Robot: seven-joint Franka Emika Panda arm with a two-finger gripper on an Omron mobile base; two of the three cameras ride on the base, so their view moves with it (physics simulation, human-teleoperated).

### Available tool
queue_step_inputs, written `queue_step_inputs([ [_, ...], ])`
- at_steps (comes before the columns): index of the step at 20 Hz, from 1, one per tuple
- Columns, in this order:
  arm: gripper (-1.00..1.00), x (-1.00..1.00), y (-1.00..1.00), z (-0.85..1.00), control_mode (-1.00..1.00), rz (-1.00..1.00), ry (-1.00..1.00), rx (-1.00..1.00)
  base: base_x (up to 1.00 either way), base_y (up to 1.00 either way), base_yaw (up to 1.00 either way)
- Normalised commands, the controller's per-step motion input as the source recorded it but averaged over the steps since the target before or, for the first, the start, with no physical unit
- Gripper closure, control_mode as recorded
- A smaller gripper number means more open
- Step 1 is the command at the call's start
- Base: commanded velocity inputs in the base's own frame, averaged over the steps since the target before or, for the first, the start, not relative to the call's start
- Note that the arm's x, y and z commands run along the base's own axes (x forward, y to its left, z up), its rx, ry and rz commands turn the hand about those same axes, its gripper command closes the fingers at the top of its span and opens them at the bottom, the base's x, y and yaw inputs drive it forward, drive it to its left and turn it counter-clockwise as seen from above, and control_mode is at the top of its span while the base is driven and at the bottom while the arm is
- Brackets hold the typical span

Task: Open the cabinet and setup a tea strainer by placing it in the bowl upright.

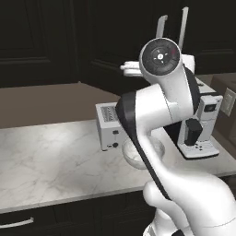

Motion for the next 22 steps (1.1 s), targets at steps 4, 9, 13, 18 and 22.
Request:
queue_step_inputs([
  [4, 1.0, -0.5, 0.55, 0.0, -1.0, -0.05, 0.0, -0.03, 0.0, 0.0, 0.0],
  [9, -1.0, -0.27, 0.45, 0.0, -1.0, -0.04, 0.0, -0.03, 0.0, 0.0, 0.0],
  [13, -1.0, -0.09, 0.42, 0.0, -1.0, -0.01, 0.0, -0.03, 0.0, 0.0, 0.0],
  [18, -1.0, 0.0, 0.18, 0.0, -1.0, 0.0, 0.0, 0.0, 0.0, 0.0, 0.0],
  [22, -1.0, 0.0, 0.04, 0.0, -1.0, 0.0, 0.0, 0.0, 0.0, 0.0, 0.0],
])
